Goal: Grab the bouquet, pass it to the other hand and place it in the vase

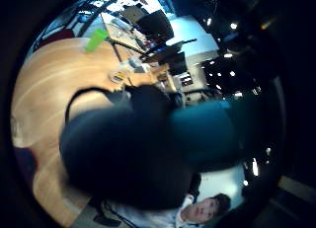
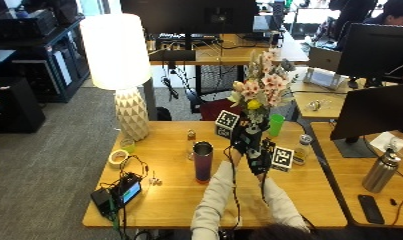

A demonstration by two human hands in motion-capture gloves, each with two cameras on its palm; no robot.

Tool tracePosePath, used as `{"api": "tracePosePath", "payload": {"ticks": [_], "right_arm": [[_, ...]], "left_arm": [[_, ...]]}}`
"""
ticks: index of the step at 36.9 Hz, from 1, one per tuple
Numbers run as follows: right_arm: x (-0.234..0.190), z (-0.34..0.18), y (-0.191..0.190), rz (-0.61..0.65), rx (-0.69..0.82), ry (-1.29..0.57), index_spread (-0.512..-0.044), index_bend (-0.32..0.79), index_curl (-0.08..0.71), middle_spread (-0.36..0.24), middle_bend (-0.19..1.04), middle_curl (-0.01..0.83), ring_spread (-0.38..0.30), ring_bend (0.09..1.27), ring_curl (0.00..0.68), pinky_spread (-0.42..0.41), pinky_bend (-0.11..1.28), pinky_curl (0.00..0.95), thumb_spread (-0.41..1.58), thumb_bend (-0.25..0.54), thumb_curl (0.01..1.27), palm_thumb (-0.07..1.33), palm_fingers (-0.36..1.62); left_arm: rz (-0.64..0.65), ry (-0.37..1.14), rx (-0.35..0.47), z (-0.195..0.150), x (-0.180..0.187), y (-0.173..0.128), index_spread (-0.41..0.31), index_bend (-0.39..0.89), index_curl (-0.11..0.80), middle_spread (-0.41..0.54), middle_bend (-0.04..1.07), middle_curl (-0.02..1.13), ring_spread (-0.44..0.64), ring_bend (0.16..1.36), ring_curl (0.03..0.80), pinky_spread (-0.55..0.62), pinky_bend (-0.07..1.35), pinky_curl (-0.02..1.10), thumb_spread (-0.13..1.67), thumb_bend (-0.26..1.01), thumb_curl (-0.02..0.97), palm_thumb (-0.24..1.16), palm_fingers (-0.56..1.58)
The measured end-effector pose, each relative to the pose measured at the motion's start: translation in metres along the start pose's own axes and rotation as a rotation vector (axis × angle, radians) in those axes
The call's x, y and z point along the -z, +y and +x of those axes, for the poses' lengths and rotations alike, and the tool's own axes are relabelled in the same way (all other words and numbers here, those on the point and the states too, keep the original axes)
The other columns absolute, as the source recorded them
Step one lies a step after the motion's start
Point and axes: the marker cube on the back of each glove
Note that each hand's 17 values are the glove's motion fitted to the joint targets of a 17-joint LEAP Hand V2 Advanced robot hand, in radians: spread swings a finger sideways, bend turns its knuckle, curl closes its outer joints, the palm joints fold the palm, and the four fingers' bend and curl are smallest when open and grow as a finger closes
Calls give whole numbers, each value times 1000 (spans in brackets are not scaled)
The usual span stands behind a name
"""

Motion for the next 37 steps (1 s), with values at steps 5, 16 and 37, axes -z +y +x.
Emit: {"api": "tracePosePath", "payload": {"ticks": [5,16,37], "right_arm": [[-14,-2,14,-20,-12,-37,-182,574,597,-139,883,651,-173,1039,564,-223,759,508,768,-14,615,1021,1389],[-44,-23,46,-172,-57,-58,-179,553,612,-138,885,650,-172,1047,563,-222,762,511,769,-31,640,987,1384],[-20,-26,30,-310,97,-51,-192,115,460,-77,541,506,-145,737,438,-186,618,417,1013,-37,511,648,1112]], "left_arm": [[92,1,86,6,2,12,-127,192,322,-107,227,307,-138,629,277,-99,485,316,924,-4,335,459,879],[415,-200,-45,3,32,26,-307,397,447,-312,595,483,-348,701,386,-375,501,379,542,46,507,763,1524],[739,-379,-248,128,164,43,-376,565,559,-362,745,553,-389,810,470,-424,591,426,314,-21,668,856,1444]]}}
